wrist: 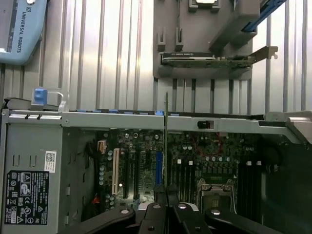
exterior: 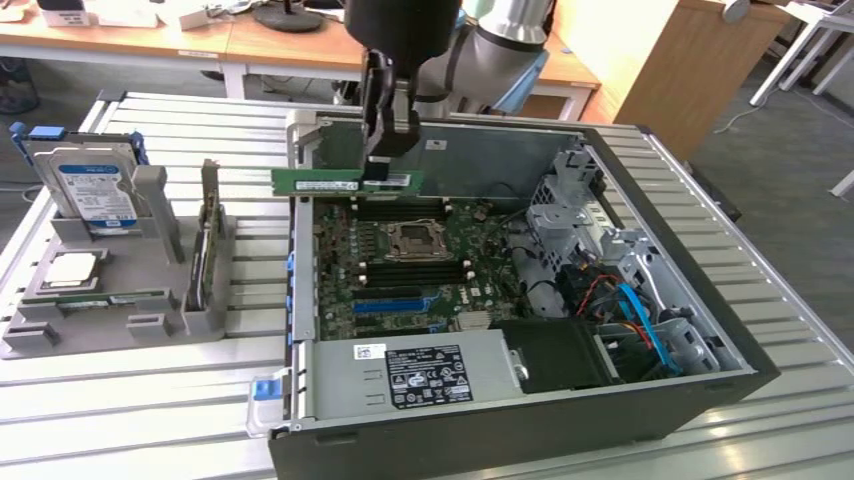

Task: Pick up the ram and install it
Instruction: 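Pick up the ram and move it above insertion slot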

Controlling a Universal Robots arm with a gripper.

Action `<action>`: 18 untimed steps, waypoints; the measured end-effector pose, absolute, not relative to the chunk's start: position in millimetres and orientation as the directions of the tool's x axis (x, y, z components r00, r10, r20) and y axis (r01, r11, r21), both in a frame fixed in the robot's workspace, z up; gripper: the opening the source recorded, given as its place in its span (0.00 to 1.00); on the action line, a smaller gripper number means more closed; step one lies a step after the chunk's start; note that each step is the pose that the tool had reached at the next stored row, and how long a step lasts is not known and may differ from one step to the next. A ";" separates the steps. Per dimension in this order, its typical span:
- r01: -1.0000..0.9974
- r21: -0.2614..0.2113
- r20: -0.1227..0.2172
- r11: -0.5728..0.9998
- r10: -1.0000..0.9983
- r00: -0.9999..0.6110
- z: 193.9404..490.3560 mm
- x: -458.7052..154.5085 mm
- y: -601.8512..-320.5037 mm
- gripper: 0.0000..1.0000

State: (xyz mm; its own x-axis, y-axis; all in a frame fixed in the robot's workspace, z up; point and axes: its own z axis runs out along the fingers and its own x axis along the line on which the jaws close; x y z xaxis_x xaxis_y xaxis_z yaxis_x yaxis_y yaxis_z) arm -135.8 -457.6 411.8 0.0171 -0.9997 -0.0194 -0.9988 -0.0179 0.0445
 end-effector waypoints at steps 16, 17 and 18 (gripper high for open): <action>-0.999 0.045 -0.019 -0.018 -1.000 0.017 411.8 -89.9 -457.6 0.12; -0.999 0.045 -0.019 -0.018 -1.000 0.017 411.8 -86.6 -457.6 0.12; -0.999 0.045 -0.019 -0.018 -1.000 0.017 411.8 -83.6 -457.6 0.12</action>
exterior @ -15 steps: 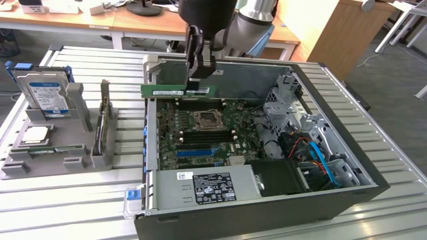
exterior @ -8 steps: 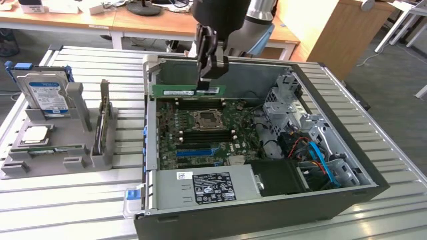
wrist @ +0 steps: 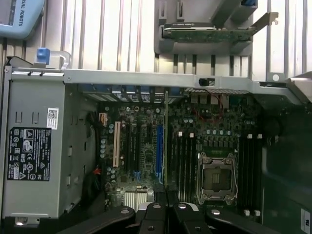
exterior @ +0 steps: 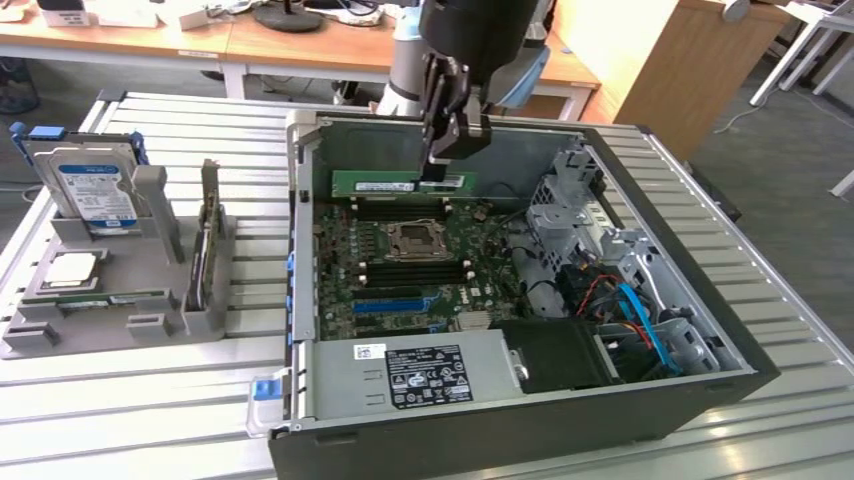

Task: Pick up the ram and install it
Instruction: 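Pick up the ram and move it above insertion slot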

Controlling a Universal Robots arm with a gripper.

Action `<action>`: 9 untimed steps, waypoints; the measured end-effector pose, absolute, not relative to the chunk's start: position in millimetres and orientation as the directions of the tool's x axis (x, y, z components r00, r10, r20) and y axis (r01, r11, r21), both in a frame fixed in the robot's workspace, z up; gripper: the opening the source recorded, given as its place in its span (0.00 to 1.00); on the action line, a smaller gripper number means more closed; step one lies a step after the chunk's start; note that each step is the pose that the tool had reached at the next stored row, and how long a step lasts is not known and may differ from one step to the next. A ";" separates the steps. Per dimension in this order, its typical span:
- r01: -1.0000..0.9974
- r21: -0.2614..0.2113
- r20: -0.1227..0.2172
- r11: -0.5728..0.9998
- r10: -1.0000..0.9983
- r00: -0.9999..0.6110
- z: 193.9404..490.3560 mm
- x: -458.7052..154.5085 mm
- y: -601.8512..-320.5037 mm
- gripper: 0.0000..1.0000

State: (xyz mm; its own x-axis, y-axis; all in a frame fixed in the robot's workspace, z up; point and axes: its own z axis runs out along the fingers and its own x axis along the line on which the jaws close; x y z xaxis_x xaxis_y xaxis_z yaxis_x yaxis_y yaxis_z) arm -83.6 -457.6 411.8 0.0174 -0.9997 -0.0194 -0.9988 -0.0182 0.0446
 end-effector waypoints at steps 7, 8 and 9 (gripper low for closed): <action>-0.999 0.045 -0.019 -0.018 -1.000 0.018 411.8 -67.2 -457.6 0.12; -0.999 0.045 -0.019 -0.019 -1.000 0.018 411.8 -64.7 -457.6 0.12; -0.999 0.045 -0.019 -0.019 -1.000 0.018 411.8 -62.1 -457.6 0.12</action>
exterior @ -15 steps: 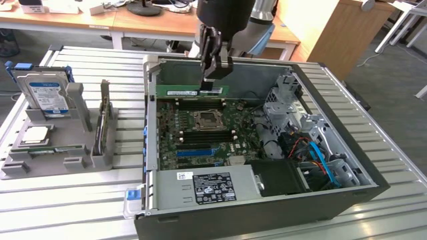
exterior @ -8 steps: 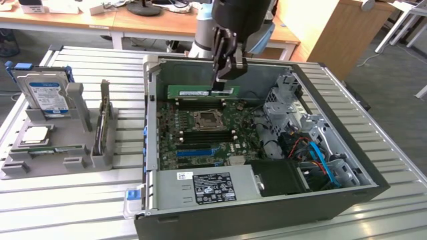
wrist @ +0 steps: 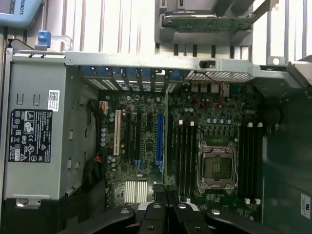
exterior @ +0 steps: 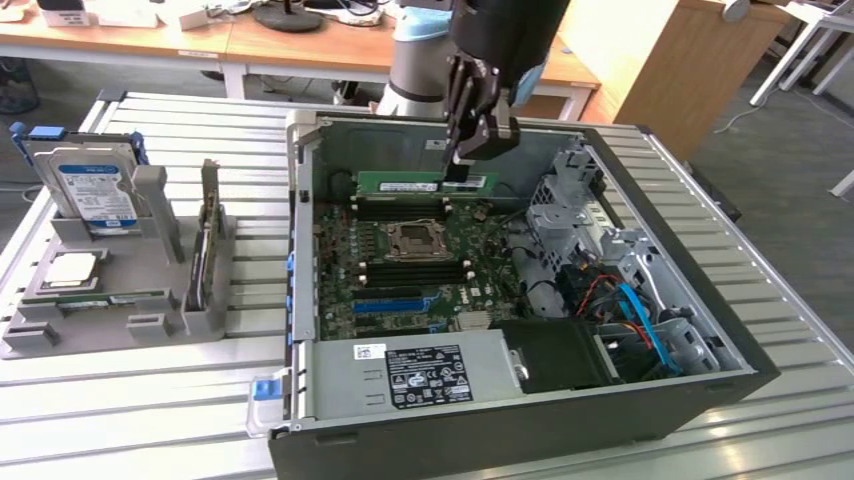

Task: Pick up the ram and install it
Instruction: 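Pick up the ram and move it above insertion slot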

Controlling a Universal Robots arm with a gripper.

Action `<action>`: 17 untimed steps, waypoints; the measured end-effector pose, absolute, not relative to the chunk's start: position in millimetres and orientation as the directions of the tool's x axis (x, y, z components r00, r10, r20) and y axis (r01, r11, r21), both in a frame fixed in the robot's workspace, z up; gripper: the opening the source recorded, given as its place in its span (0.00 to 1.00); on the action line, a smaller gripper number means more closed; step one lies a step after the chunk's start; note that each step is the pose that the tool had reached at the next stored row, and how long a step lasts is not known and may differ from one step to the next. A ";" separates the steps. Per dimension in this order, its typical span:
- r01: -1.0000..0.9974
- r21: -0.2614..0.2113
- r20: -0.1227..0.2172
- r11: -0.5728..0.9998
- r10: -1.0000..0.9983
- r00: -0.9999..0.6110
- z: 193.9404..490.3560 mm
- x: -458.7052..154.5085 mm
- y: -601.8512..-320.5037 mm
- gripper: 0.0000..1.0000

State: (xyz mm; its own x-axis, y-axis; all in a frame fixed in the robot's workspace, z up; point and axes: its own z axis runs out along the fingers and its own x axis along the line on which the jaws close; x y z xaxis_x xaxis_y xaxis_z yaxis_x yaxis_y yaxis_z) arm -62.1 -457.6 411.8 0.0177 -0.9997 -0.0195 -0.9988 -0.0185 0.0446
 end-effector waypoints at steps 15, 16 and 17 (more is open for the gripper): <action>-0.999 0.045 -0.019 -0.019 -1.000 0.018 411.8 -42.0 -457.6 0.12; -0.999 0.045 -0.019 -0.019 -1.000 0.018 411.8 -42.0 -457.6 0.12; -0.999 0.045 -0.019 -0.019 -1.000 0.018 411.8 -42.0 -457.6 0.12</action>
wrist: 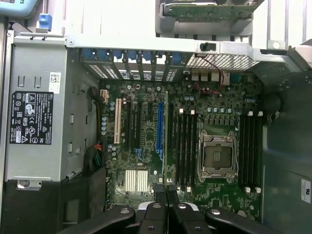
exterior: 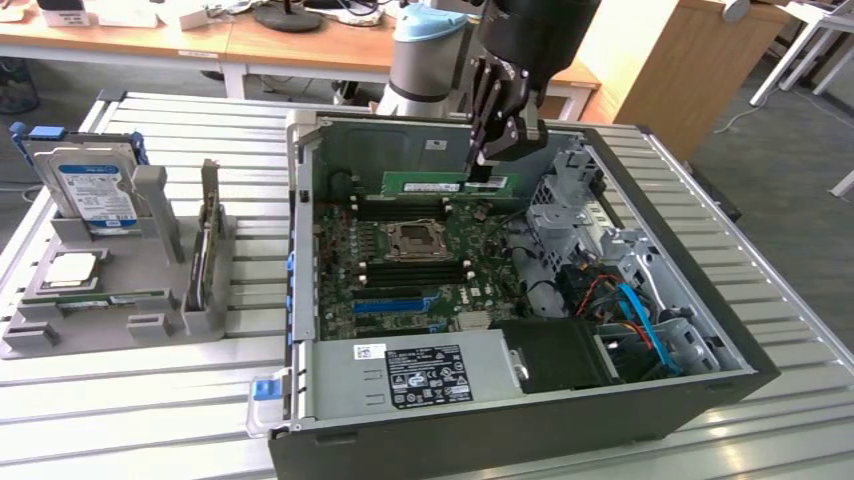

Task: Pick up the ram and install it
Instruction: 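Pick up the ram and move it above insertion slot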

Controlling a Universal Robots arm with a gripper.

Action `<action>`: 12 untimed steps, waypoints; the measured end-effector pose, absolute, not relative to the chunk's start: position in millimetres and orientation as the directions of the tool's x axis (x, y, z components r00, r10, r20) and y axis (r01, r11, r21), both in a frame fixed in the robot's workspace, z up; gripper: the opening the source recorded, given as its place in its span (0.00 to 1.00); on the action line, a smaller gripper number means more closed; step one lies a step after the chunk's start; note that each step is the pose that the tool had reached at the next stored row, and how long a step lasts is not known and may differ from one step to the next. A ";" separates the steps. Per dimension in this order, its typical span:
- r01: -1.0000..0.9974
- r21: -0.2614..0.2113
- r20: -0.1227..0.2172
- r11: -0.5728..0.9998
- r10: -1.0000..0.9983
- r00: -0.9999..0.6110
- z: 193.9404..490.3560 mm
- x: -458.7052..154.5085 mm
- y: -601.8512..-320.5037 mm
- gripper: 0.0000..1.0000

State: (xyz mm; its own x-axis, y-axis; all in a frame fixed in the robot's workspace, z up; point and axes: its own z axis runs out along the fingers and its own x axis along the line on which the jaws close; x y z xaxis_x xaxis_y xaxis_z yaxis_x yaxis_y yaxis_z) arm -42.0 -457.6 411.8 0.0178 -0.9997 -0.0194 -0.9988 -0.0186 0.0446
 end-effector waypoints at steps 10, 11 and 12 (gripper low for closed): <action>-0.999 0.045 -0.019 -0.004 -1.000 0.003 411.5 -42.0 -457.3 0.12; -0.999 0.045 -0.019 -0.004 -1.000 0.003 411.5 -42.0 -457.3 0.12; -0.999 0.045 -0.019 -0.004 -1.000 0.003 411.4 -42.0 -456.8 0.12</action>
State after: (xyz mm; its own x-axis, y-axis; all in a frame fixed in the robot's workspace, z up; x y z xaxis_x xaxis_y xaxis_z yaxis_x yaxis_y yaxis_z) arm -42.0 -456.8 411.4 0.0027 -0.9998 -0.0195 -0.9990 -0.0036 0.0446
